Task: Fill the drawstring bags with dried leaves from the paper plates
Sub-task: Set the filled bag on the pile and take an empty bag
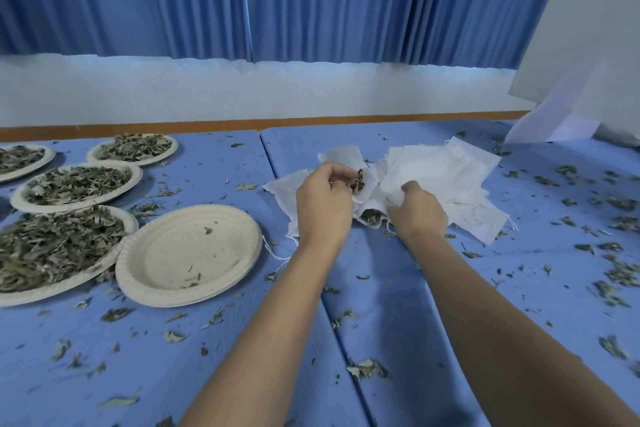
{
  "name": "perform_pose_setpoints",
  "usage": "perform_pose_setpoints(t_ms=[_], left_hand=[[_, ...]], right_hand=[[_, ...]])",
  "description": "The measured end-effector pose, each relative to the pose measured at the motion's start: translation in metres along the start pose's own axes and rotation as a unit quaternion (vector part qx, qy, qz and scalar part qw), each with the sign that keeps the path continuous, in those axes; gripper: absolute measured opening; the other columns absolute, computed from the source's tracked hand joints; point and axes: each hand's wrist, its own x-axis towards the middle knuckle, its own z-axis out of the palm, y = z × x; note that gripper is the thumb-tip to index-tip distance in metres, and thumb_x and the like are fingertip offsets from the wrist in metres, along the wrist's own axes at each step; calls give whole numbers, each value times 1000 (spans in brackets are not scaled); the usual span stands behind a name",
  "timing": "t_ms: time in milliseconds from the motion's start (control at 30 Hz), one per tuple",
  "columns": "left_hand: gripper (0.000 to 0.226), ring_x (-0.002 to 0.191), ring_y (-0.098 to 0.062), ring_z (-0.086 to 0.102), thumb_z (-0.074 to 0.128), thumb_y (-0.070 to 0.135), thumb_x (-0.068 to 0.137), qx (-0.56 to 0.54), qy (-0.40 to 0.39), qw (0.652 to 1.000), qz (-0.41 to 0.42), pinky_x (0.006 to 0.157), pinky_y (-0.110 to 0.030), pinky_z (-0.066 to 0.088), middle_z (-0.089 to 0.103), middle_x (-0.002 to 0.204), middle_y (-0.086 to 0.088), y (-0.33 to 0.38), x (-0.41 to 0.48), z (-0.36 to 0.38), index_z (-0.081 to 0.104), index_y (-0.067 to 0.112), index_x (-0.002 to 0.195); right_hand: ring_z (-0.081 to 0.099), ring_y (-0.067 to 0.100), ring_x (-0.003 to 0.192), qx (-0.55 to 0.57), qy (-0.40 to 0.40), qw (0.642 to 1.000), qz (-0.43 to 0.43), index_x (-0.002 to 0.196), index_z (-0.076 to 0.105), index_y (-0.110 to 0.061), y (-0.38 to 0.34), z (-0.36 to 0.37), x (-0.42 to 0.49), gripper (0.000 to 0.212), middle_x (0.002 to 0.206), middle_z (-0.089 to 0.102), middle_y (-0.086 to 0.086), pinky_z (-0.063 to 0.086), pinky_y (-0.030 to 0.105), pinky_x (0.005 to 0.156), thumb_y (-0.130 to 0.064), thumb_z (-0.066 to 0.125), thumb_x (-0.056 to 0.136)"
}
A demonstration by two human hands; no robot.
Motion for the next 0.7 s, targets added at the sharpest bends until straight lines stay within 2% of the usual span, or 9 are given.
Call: perform_pose_setpoints(t_ms=[33, 100, 133, 200, 300, 433, 533, 633, 700], left_hand=[[39, 87, -12, 63, 36, -8, 83, -1, 1, 1000, -2, 73, -19, 46, 64, 83, 14, 1, -1, -1, 61, 20, 78], [39, 86, -12, 62, 36, -8, 84, -3, -3, 1000, -6, 74, -21, 47, 64, 83, 13, 4, -2, -4, 61, 21, 77], [38, 84, -11, 61, 36, -7, 84, -4, -6, 1000, -7, 74, -23, 48, 64, 82, 12, 5, -2, -5, 61, 21, 77], [38, 80, -8, 60, 36, -7, 85, -7, -11, 1000, -15, 72, -25, 50, 63, 78, 10, 5, -2, -6, 62, 20, 78], [36, 75, -9, 59, 36, -8, 85, -16, -2, 1000, -26, 61, -12, 45, 64, 81, 9, 2, 0, -10, 63, 16, 80], [38, 64, -2, 57, 36, -8, 86, -32, 13, 998, -43, 51, -8, 42, 66, 84, 5, -1, 1, -19, 62, 18, 77], [39, 63, -2, 59, 36, -7, 86, -37, 25, 998, -51, 53, -10, 43, 66, 83, 6, -2, 2, -27, 61, 21, 74], [39, 68, -7, 61, 37, -6, 86, -49, 35, 996, -63, 64, -19, 46, 67, 84, 4, 0, 2, -38, 62, 21, 75], [36, 69, -11, 61, 38, -4, 88, -61, 47, 995, -67, 69, -27, 48, 67, 86, 4, 3, 2, -48, 63, 20, 78]], right_hand=[[56, 32, 96, -9, -2, 1000, -4, 126, 54, -12, 1, 1, -1, 37, 110, 63, 12, 39, 33, 72, -8, 52, 89], [54, 31, 83, 8, 28, 999, 12, 111, 66, -11, 3, 3, -3, 30, 99, 66, 13, 39, 31, 68, -3, 49, 88], [52, 30, 79, 40, 49, 998, 30, 105, 68, -9, 2, 3, -4, 27, 95, 66, 14, 40, 31, 66, -3, 47, 89], [57, 30, 84, 140, 84, 984, 73, 107, 69, -9, 0, 3, -4, 28, 99, 68, 14, 41, 31, 67, -8, 45, 94], [61, 29, 97, 229, 119, 958, 124, 115, 67, -12, -6, 1, -3, 30, 108, 68, 11, 42, 28, 70, -11, 44, 96], [61, 20, 82, 289, 202, 925, 143, 99, 67, -14, -14, -6, -5, 18, 93, 68, 1, 40, 23, 63, -7, 53, 90], [54, 10, 71, 405, 245, 875, 104, 88, 64, -9, -31, -15, -10, 14, 85, 65, 1, 37, 6, 57, 1, 56, 84], [57, 6, 75, 518, 252, 816, 46, 90, 65, -7, -62, -26, -21, 14, 82, 63, -6, 44, 6, 67, 2, 58, 84], [59, 2, 78, 557, 242, 795, 8, 94, 66, -11, -85, -34, -31, 14, 88, 65, -5, 46, 9, 71, -1, 60, 86]])
